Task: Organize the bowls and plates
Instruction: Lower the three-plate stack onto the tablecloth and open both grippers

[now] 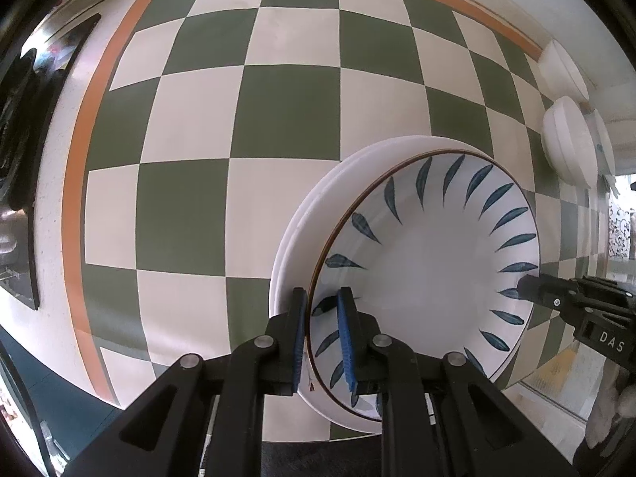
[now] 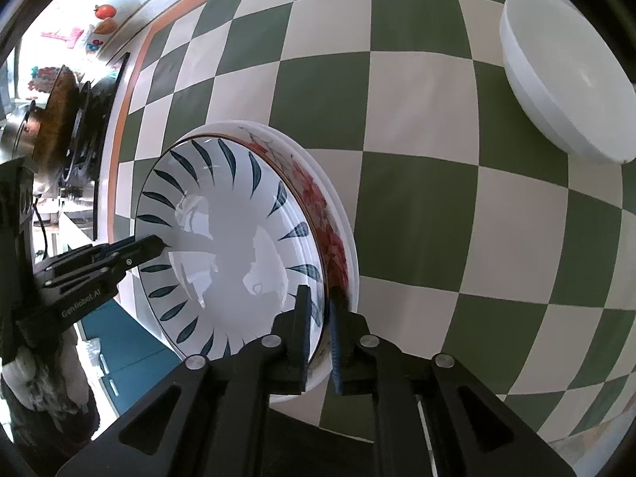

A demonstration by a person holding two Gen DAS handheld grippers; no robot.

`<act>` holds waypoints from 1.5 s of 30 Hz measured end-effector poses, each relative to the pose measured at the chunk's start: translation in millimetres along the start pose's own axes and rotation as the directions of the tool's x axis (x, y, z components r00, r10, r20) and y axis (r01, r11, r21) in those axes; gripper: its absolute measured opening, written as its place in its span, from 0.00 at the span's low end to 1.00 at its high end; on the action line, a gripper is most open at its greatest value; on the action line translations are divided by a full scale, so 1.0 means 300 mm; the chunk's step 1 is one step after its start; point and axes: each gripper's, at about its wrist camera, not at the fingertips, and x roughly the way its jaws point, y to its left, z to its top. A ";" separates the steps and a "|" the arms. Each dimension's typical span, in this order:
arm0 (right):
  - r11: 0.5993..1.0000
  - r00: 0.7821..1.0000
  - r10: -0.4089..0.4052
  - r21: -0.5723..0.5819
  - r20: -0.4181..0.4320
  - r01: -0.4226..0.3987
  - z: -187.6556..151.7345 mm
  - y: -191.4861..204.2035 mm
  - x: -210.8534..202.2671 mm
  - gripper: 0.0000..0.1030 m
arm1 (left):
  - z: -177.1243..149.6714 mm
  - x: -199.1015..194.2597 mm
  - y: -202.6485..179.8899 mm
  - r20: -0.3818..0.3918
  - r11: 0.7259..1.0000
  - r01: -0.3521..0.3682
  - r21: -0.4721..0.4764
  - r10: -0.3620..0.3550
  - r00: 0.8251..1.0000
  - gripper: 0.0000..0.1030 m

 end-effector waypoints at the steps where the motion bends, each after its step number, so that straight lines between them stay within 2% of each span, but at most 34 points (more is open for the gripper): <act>1: 1.000 1.000 -0.001 0.010 0.000 0.001 0.001 0.000 0.001 0.12 | 0.000 -0.001 0.003 0.001 1.000 0.002 -0.008 -0.002 1.000 0.14; 6: 0.999 0.999 -0.032 0.024 0.000 0.032 0.002 0.026 0.003 0.17 | -0.002 -0.001 0.014 -0.001 0.999 0.013 -0.031 -0.013 1.000 0.14; 11: 0.998 0.998 -0.057 0.039 -0.002 0.057 0.001 0.050 0.007 0.25 | -0.005 0.002 0.017 -0.010 0.999 0.016 -0.031 -0.017 1.000 0.15; 21: 0.991 0.996 -0.089 0.106 0.004 0.088 -0.016 0.060 0.005 0.26 | -0.022 -0.004 0.022 -0.037 0.999 0.020 -0.037 -0.021 0.999 0.15; 25: 0.988 0.995 -0.098 0.123 0.020 0.095 -0.038 0.066 -0.008 0.27 | -0.039 -0.040 0.014 -0.011 1.000 0.007 -0.017 -0.007 1.000 0.16; 31: 0.986 0.991 -0.116 0.127 0.066 0.107 -0.098 0.095 -0.058 0.34 | -0.090 -0.145 -0.033 0.082 0.999 -0.027 0.029 0.024 0.996 0.18; 35: 0.985 0.982 -0.147 0.112 0.120 0.134 -0.180 0.143 -0.116 0.43 | -0.150 -0.234 -0.054 0.159 0.997 -0.051 0.058 0.041 0.986 0.33; 37: 0.984 0.976 -0.159 0.102 0.149 0.145 -0.232 0.172 -0.147 0.47 | -0.185 -0.276 -0.065 0.195 0.996 -0.062 0.063 0.049 0.980 0.49; 38: 0.985 0.973 -0.159 0.096 0.164 0.145 -0.263 0.190 -0.166 0.51 | -0.205 -0.299 -0.069 0.211 0.996 -0.057 0.063 0.042 0.976 0.54; 40: 0.986 0.970 -0.154 0.090 0.189 0.139 -0.309 0.214 -0.201 0.58 | -0.228 -0.341 -0.053 0.231 0.996 -0.051 0.068 0.034 0.972 0.76; 42: 0.986 0.962 -0.159 0.081 0.222 0.145 -0.356 0.243 -0.243 0.65 | -0.256 -0.373 -0.064 0.258 0.996 -0.056 0.070 0.036 0.965 0.82; 44: 0.988 0.953 -0.154 0.071 0.262 0.140 -0.398 0.273 -0.291 0.77 | -0.285 -0.404 -0.077 0.288 0.995 -0.073 0.073 0.049 0.956 0.84; 45: 0.987 0.949 -0.157 0.070 0.275 0.143 -0.412 0.283 -0.311 0.80 | -0.298 -0.419 -0.077 0.298 0.995 -0.068 0.076 0.043 0.954 0.87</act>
